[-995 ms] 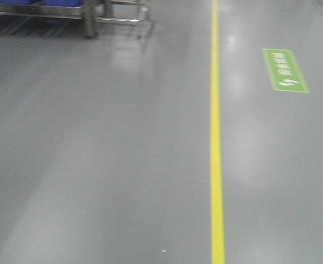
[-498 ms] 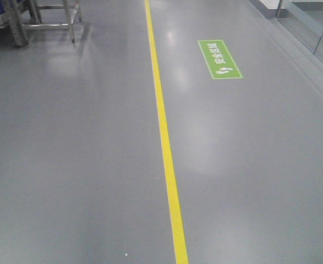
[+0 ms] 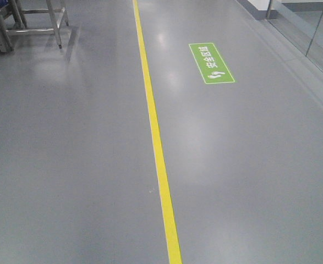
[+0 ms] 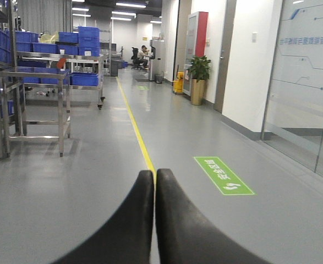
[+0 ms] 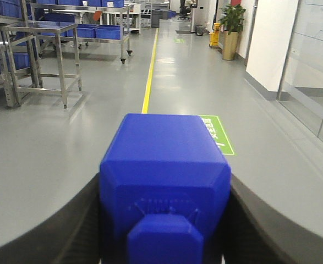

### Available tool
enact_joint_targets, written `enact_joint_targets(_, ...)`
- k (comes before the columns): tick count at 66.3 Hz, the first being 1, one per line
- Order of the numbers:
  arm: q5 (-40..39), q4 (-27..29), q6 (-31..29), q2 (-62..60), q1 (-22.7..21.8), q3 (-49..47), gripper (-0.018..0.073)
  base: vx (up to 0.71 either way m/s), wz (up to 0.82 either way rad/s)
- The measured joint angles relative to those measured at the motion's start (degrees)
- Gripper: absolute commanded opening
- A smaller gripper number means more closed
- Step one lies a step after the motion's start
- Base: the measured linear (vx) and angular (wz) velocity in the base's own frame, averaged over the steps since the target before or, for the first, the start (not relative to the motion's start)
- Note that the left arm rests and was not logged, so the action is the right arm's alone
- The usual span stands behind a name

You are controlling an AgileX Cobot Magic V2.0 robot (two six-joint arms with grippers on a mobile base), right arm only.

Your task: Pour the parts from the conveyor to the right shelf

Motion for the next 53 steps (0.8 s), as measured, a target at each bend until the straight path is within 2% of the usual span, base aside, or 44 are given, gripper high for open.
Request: enact_joint_targets(53,0.13,0.00,0.00,0.00,0.00,0.00,-0.0004,0.46,0.22)
